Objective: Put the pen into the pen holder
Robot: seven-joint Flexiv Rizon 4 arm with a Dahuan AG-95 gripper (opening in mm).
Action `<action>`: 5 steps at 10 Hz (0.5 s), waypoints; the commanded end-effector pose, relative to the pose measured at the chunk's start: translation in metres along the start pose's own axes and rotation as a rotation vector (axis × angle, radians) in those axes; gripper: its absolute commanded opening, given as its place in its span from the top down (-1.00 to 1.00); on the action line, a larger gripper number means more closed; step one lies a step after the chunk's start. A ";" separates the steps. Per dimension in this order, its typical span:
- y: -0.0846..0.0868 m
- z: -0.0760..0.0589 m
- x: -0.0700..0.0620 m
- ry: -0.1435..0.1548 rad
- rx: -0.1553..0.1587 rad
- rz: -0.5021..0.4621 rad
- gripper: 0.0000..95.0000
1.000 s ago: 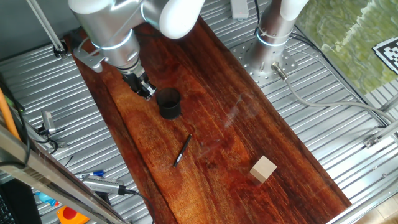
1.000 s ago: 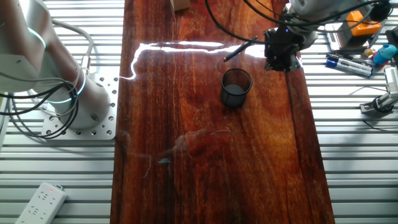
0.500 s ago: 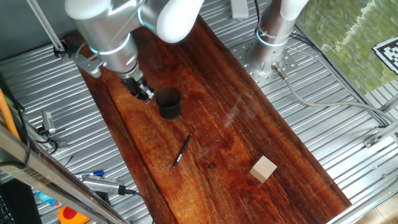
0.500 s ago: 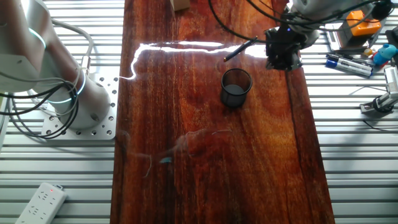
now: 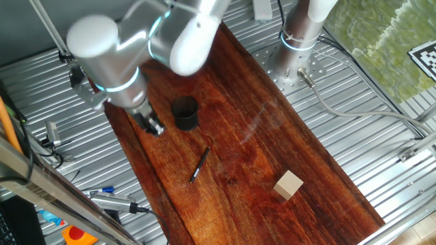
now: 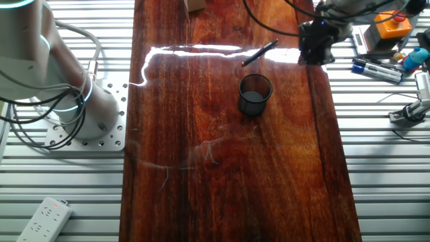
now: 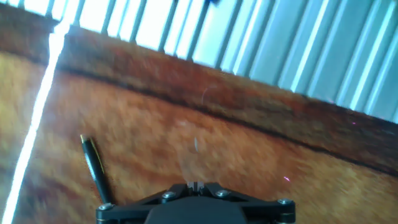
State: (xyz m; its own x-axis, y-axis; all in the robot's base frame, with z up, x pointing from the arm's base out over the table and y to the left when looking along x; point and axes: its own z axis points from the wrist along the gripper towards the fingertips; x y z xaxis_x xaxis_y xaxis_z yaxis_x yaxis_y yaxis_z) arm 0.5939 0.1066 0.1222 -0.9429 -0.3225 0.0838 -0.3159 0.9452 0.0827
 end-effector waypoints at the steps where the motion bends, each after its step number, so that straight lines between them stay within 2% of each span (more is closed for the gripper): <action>1: 0.017 0.018 -0.005 -0.033 0.002 0.052 1.00; 2: 0.028 0.024 -0.003 -0.053 0.008 0.073 1.00; 5: 0.042 0.031 0.001 -0.068 0.003 0.109 1.00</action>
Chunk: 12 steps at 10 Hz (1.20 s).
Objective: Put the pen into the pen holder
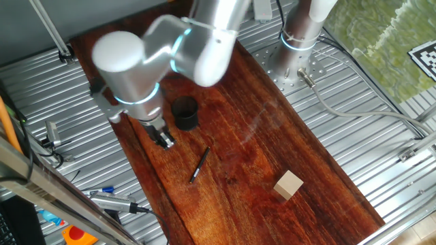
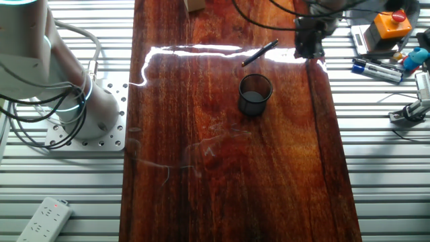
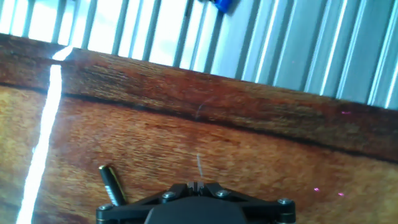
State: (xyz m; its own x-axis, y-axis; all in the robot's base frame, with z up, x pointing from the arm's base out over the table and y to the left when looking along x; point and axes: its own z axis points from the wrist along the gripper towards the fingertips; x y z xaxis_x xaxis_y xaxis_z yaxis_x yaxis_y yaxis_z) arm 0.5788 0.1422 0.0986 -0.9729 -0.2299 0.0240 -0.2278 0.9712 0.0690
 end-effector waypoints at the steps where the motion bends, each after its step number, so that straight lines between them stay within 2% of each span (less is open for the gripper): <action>1: 0.012 0.007 0.005 -0.003 -0.005 0.028 1.00; 4: 0.029 0.026 0.016 -0.020 -0.002 0.059 1.00; 7: 0.038 0.036 0.023 -0.027 -0.004 0.077 1.00; 12: 0.056 0.055 0.044 -0.046 -0.004 0.117 1.00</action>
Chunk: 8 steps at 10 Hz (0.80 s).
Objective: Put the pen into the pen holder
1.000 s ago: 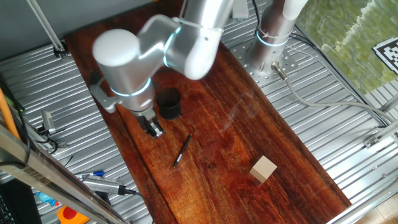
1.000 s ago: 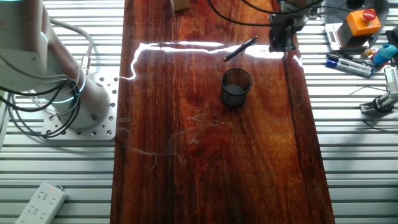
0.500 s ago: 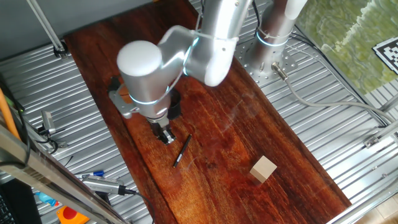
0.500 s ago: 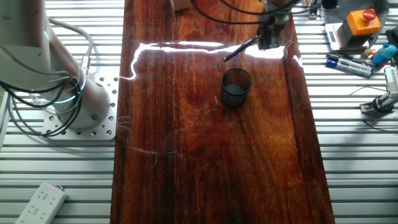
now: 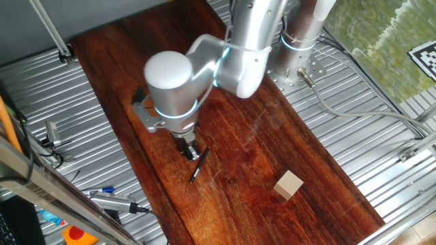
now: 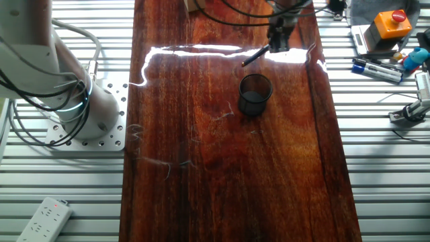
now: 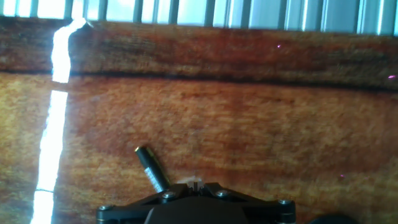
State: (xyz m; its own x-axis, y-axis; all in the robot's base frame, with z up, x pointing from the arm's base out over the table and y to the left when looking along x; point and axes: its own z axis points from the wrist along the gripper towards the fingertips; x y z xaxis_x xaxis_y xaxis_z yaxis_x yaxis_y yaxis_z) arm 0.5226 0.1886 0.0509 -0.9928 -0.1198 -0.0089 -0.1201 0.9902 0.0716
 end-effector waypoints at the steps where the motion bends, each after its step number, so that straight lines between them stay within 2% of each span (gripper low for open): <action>1: 0.001 0.002 0.002 -0.005 -0.002 0.002 1.00; 8: 0.001 0.002 0.002 -0.006 0.005 -0.013 1.00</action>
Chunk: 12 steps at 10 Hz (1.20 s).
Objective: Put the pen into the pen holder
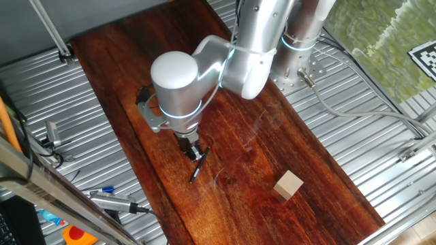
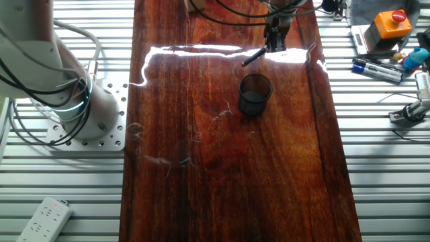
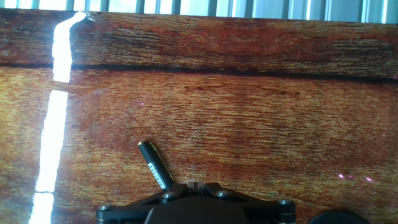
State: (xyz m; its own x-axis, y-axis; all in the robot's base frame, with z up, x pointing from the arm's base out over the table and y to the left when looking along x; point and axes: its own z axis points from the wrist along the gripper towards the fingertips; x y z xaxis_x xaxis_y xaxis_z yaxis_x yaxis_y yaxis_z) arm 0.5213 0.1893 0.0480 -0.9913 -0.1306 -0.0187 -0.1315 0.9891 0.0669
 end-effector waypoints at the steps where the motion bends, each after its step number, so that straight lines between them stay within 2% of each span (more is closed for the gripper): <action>1: 0.000 0.000 0.000 0.005 0.001 -0.010 1.00; 4: 0.000 0.000 0.000 0.015 -0.001 -0.025 1.00; 9: 0.000 0.000 0.000 0.014 0.005 -0.027 1.00; 12: 0.000 0.000 0.000 0.038 -0.014 -0.106 1.00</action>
State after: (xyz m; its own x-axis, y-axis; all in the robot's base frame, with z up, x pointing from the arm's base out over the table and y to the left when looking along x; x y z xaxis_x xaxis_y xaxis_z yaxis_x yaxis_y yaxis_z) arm 0.5190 0.1874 0.0480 -0.9754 -0.2202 0.0049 -0.2192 0.9728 0.0742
